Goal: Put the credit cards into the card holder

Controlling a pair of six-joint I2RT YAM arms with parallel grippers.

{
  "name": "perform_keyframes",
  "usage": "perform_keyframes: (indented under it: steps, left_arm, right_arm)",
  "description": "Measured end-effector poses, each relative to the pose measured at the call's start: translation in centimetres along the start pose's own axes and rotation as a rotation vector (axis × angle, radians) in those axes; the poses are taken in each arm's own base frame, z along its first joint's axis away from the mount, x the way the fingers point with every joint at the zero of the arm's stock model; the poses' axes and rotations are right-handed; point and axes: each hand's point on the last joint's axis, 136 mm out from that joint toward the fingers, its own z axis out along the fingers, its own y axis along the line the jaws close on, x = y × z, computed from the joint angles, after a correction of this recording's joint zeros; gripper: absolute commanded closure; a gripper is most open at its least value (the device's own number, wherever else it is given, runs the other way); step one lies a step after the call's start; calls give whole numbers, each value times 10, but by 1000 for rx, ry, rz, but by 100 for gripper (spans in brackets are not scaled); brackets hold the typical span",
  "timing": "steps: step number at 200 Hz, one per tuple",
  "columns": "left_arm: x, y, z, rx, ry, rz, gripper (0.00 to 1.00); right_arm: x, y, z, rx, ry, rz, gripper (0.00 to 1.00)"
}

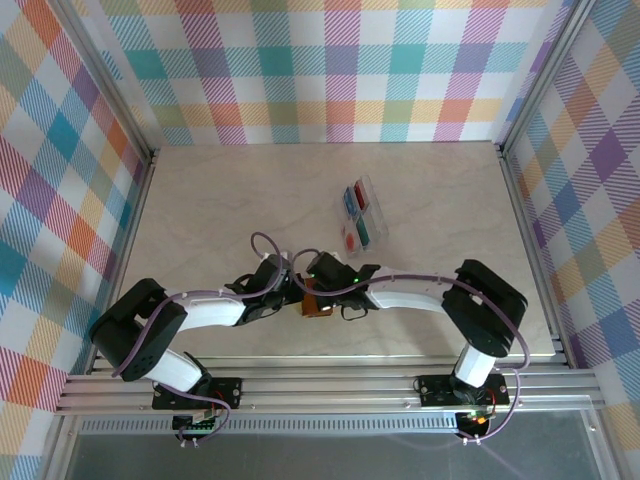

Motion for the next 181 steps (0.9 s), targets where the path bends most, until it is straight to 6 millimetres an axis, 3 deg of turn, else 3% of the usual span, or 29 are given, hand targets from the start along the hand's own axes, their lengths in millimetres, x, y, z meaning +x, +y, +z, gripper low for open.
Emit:
perform_keyframes:
  steps: [54,69,81,126,149,181]
  left_arm:
    - [2,-1,1,-12,-24,18,100]
    - [2,-2,0,-16,-29,25,100]
    - [4,-4,0,-12,-29,30,100]
    - [6,-6,0,-10,-32,40,100]
    - [6,-6,0,-13,-35,42,100]
    - [6,-6,0,-15,-37,43,100]
  right_arm:
    - [-3,-31,-16,-25,-23,94,100]
    - [6,-45,-16,-1,-17,130,92]
    - [13,-57,-13,27,-10,162,77]
    - [15,-78,-16,147,-50,186,63]
    - [12,-71,-31,183,-85,140,64]
    - [-17,-21,-65,41,-158,88,78]
